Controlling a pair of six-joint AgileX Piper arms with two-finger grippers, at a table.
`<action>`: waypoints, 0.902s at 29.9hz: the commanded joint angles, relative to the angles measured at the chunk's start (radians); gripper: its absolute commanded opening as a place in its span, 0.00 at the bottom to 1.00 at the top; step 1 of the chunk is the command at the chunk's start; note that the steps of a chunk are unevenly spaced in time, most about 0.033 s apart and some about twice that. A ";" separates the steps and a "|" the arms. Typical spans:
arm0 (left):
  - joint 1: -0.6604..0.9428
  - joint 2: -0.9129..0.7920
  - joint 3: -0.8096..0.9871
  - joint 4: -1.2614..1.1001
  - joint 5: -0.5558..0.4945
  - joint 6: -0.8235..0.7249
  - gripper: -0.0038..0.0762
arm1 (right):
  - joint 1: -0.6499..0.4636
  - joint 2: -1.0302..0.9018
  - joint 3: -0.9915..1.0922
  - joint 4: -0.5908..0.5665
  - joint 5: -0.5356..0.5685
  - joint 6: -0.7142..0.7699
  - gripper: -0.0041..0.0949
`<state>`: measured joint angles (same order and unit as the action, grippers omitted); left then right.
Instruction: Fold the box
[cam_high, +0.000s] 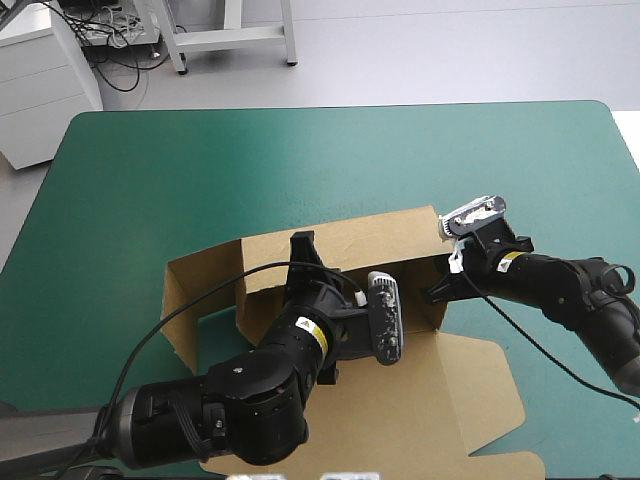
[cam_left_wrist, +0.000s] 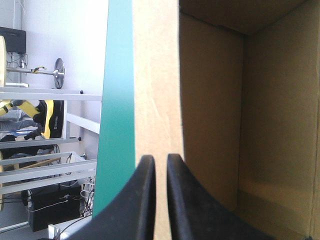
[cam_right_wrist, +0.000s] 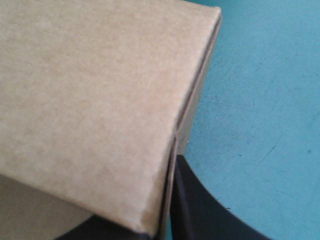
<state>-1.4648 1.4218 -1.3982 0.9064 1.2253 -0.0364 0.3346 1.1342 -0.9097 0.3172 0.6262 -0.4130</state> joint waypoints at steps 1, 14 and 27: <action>0.004 -0.030 -0.087 0.046 -0.005 0.005 0.04 | 0.004 -0.018 -0.024 0.000 -0.038 -0.011 0.02; 0.577 -0.088 -0.172 -0.433 -0.161 0.198 0.04 | 0.004 -0.018 -0.024 -0.005 -0.038 -0.011 0.02; 1.002 -0.248 -0.125 -0.639 -0.191 0.190 0.04 | 0.004 -0.018 -0.024 -0.005 -0.043 -0.009 0.02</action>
<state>-0.4992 1.2506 -1.5176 0.2807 1.1020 0.1650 0.3346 1.1342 -0.9097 0.3088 0.6244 -0.4099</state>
